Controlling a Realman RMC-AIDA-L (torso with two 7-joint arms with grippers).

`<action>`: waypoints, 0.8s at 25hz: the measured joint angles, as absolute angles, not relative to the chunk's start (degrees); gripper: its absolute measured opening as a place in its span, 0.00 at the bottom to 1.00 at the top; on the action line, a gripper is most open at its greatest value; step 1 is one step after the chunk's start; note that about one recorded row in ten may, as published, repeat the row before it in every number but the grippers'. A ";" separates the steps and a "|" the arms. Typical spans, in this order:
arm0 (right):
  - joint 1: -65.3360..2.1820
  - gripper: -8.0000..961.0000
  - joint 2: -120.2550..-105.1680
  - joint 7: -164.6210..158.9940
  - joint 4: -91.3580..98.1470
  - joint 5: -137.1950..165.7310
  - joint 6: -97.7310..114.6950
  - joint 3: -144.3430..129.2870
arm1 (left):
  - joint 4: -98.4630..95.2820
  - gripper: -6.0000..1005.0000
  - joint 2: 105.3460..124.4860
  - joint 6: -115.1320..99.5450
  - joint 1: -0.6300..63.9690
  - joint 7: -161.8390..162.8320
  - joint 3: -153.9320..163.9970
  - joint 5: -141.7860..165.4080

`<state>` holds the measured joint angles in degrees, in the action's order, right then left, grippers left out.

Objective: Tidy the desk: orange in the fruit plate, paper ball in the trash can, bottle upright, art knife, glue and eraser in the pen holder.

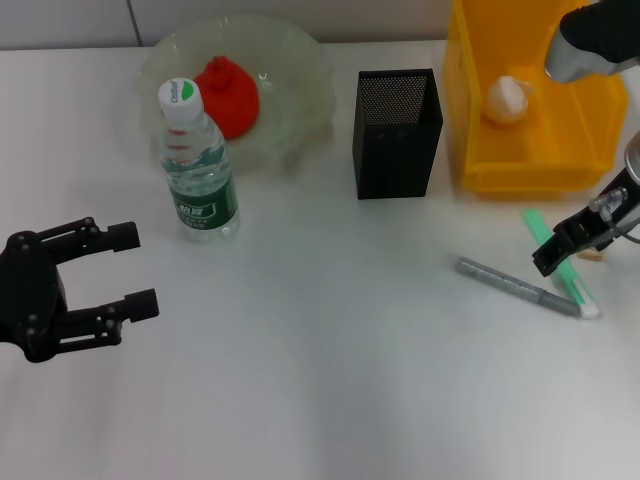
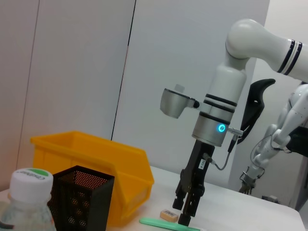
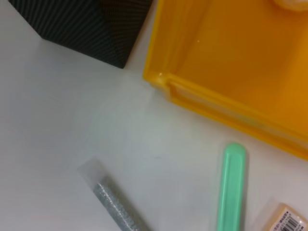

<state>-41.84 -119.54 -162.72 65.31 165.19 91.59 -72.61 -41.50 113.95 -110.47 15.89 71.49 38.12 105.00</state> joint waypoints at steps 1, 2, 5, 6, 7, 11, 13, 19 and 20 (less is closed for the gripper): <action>-41.85 0.74 -119.54 -163.14 64.90 165.19 91.23 -72.71 | -41.50 0.80 113.94 -110.43 15.90 71.76 38.09 105.01; -41.85 0.74 -119.54 -163.14 64.90 165.19 91.23 -72.71 | -41.50 0.80 113.94 -110.43 15.90 71.76 38.09 105.01; -41.76 0.73 -119.54 -165.34 64.65 165.39 91.16 -73.59 | -41.52 0.80 113.66 -110.35 15.79 71.90 38.04 105.03; -41.76 0.73 -119.54 -165.34 64.65 165.39 91.16 -73.59 | -41.52 0.80 113.66 -110.35 15.79 71.90 38.04 105.03; -41.68 0.73 -119.54 -165.65 64.61 165.49 91.14 -73.64 | -41.55 0.80 113.57 -110.35 15.72 71.91 38.01 105.03; -41.55 0.73 -119.53 -165.98 63.79 165.33 90.58 -73.65 | -41.58 0.80 113.45 -110.34 15.55 71.90 37.97 105.03; -41.55 0.73 -119.53 -166.03 63.50 165.28 90.36 -73.64 | -41.58 0.80 113.40 -110.35 15.51 71.75 37.96 105.04; -41.58 0.72 -119.52 -166.09 60.92 165.14 88.56 -73.40 | -41.58 0.80 113.37 -110.04 15.60 71.49 37.96 105.06; -41.58 0.72 -119.52 -166.09 60.92 165.14 88.56 -73.40 | -41.58 0.80 113.37 -109.94 15.60 71.48 37.97 105.09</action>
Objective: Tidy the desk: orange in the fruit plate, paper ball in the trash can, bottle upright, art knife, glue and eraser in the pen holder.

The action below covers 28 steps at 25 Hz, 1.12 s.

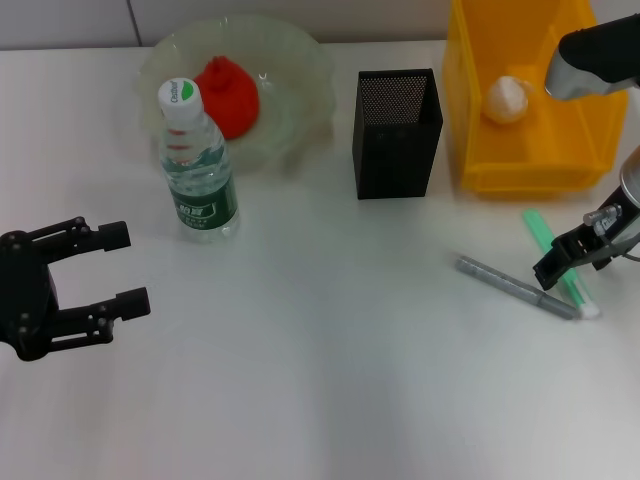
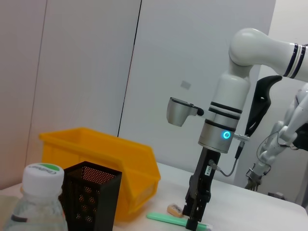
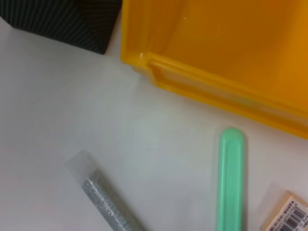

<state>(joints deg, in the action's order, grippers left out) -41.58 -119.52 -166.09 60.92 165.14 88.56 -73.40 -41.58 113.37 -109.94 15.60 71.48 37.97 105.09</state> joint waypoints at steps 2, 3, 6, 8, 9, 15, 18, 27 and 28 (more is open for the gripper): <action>-41.58 0.72 -119.52 -166.08 60.83 164.85 88.49 -73.53 | -41.57 0.80 113.37 -109.84 15.60 71.48 37.97 105.10; -41.58 0.72 -119.52 -166.08 60.80 164.64 88.47 -73.56 | -41.57 0.80 113.37 -109.80 15.60 71.47 37.96 105.11; -41.57 0.72 -119.53 -165.95 60.75 164.33 88.27 -73.24 | -41.54 0.80 113.38 -109.66 15.57 71.46 37.97 105.12; -41.57 0.61 -119.53 -165.95 60.75 164.31 88.22 -73.21 | -41.54 0.80 113.44 -109.62 15.53 71.45 37.97 105.12; -41.57 0.56 -119.53 -165.95 60.74 164.31 88.18 -73.16 | -41.54 0.80 113.51 -109.60 15.50 71.45 37.97 105.12; -41.57 0.32 -119.38 -165.96 60.39 164.31 88.13 -73.04 | -41.54 0.80 113.55 -109.59 15.43 71.45 37.97 105.12; -41.60 0.29 -119.37 -165.96 59.88 164.45 88.03 -73.04 | -41.55 0.80 113.61 -109.48 15.38 71.45 37.97 105.12; -41.67 0.29 -119.34 -166.05 58.85 164.75 86.91 -73.03 | -41.34 0.80 113.68 -109.05 15.61 71.45 37.97 105.12; -41.67 0.29 -119.34 -166.05 58.85 164.75 86.91 -73.03 | -41.34 0.80 113.68 -109.05 15.61 71.45 37.97 105.12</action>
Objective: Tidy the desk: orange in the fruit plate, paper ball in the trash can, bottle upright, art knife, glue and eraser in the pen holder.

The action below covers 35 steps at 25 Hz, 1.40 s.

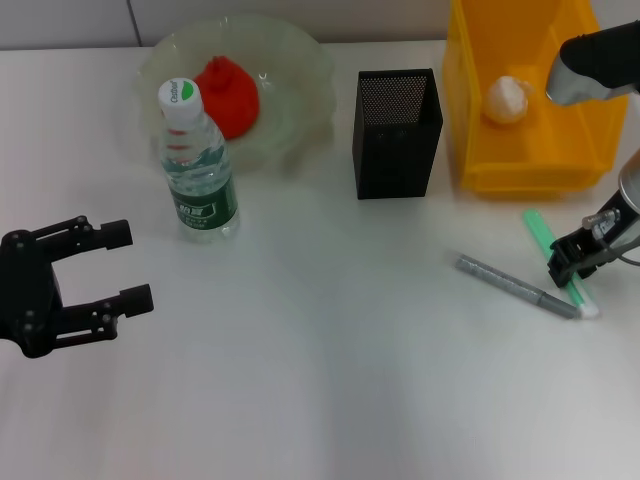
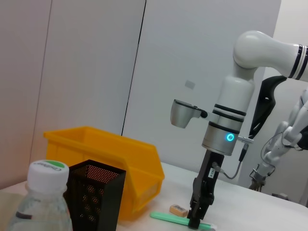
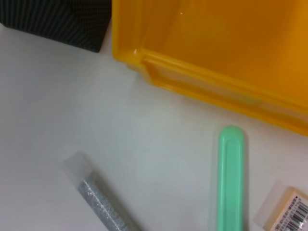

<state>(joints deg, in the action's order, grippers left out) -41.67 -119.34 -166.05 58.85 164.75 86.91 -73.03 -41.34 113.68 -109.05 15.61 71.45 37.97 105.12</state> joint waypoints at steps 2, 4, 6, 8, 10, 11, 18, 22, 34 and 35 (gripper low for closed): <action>-41.85 0.28 -119.29 -166.04 58.10 164.68 86.50 -73.03 | -41.33 0.80 113.68 -108.97 15.65 71.42 37.97 105.12; -42.05 0.28 -119.26 -165.89 57.34 164.64 86.12 -73.07 | -41.36 0.80 113.67 -108.95 15.65 71.41 37.97 105.12; -42.07 0.28 -119.26 -165.79 57.30 164.62 86.11 -73.15 | -41.45 0.80 113.65 -108.95 15.68 71.40 37.97 105.12; -42.00 0.28 -119.26 -165.76 57.38 164.61 86.11 -73.17 | -41.50 0.80 113.64 -108.95 15.70 71.39 37.97 105.12; -41.80 0.25 -119.26 -165.70 57.60 164.60 86.07 -73.18 | -41.54 0.80 113.64 -108.95 15.68 71.38 37.97 105.12; -41.68 0.23 -119.26 -165.60 57.70 164.58 85.88 -73.17 | -41.55 0.80 113.64 -108.95 15.65 71.38 37.97 105.12; -38.67 0.19 -119.37 -163.77 68.64 160.69 89.50 -73.65 | -41.57 0.80 113.64 -108.97 15.47 71.36 37.97 105.11; -36.80 0.19 -119.35 -162.78 78.48 156.20 93.56 -73.65 | -41.56 0.80 113.64 -108.98 15.47 71.36 37.97 105.11; -35.99 0.19 -119.44 -156.20 95.94 149.00 90.49 -73.74 | -41.56 0.80 113.88 -108.98 15.63 71.37 37.90 105.03; -35.44 0.19 -119.48 -154.27 95.23 146.74 87.74 -73.98 | -41.54 0.80 113.93 -108.96 15.68 71.36 37.89 105.02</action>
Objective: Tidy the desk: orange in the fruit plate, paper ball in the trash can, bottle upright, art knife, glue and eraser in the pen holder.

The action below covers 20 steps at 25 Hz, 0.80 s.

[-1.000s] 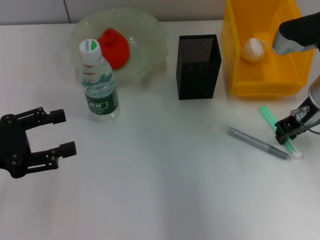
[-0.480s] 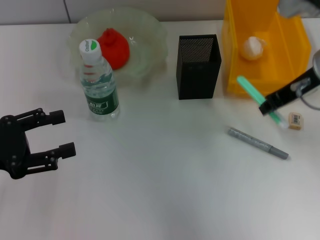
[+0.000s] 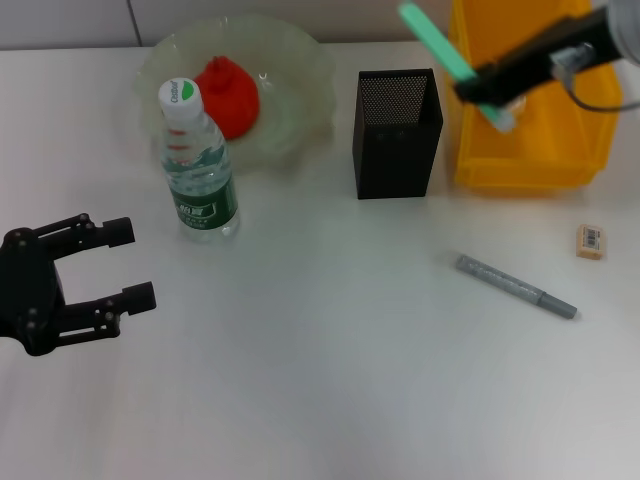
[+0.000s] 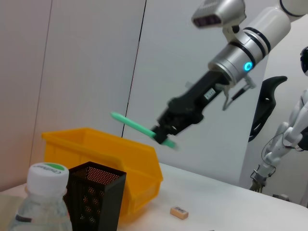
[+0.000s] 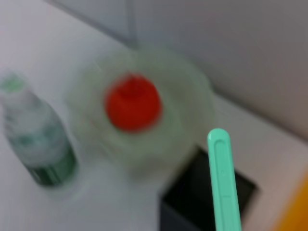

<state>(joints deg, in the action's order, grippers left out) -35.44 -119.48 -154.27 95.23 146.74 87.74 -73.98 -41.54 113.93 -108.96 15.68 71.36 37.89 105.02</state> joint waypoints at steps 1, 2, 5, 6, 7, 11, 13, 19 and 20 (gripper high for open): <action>-34.34 0.19 -119.48 -149.85 92.84 142.23 81.65 -74.81 | -41.54 0.80 113.93 -108.96 15.68 71.36 37.89 105.02; -34.34 0.19 -119.48 -149.85 92.84 142.23 81.65 -74.81 | -41.53 0.80 114.00 -108.94 15.71 71.36 37.88 105.03; -32.63 0.19 -119.48 -142.73 88.84 136.49 72.46 -76.92 | -41.56 0.80 114.07 -108.91 15.79 71.33 37.84 105.04; -31.58 0.19 -119.52 -139.02 86.66 134.20 67.25 -78.68 | -41.56 0.80 114.07 -108.90 15.80 71.33 37.82 105.05; -31.58 0.19 -119.52 -139.02 86.66 134.20 67.25 -78.68 | -41.54 0.80 114.08 -108.89 15.81 71.32 37.76 105.06; -30.68 0.19 -119.51 -131.64 79.75 129.30 57.20 -81.82 | -41.38 0.80 114.04 -108.82 15.82 71.31 37.61 105.09; -30.80 0.19 -119.50 -130.90 78.31 128.85 55.64 -82.09 | -41.36 0.80 114.04 -108.81 15.82 71.32 37.61 105.09; -31.04 0.19 -119.40 -126.35 73.22 124.89 50.70 -82.46 | -41.38 0.80 114.05 -108.79 15.88 71.62 37.61 105.12; -31.07 0.19 -119.40 -125.77 72.79 124.18 50.35 -82.46 | -41.42 0.80 114.07 -108.75 15.91 71.65 37.61 105.12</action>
<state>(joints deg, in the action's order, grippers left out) -31.07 -119.40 -125.77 72.79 124.18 50.35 -82.46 -41.42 114.07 -108.75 15.91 71.65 37.61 105.12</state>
